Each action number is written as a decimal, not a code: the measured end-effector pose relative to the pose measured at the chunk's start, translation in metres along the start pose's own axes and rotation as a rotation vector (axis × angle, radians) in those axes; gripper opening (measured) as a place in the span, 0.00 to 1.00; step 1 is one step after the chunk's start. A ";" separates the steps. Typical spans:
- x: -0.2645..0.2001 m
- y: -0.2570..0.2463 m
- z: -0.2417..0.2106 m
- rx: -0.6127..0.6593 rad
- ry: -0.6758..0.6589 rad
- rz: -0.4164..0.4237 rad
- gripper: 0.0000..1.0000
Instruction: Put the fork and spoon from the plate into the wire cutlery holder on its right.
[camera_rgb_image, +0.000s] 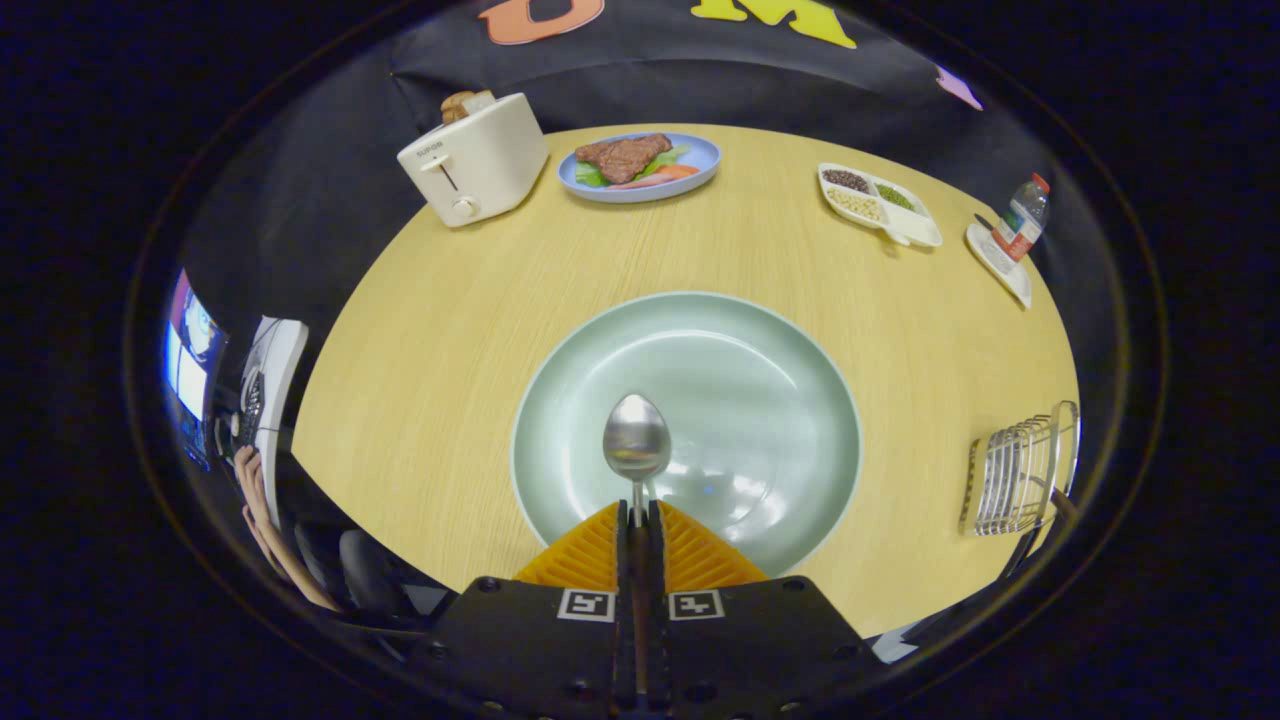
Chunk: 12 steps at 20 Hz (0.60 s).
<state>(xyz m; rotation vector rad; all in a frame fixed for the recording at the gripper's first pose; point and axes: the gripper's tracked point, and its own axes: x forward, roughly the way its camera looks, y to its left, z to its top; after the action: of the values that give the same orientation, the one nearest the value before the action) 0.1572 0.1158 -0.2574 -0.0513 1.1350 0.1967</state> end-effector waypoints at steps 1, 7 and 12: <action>-0.006 -0.003 0.002 0.001 -0.011 0.002 0.05; -0.029 -0.014 0.003 0.013 -0.041 0.034 0.05; -0.042 -0.021 0.004 0.022 -0.041 0.046 0.05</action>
<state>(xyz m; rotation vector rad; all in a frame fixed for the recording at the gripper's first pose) 0.1479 0.0899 -0.2194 -0.0020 1.0982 0.2256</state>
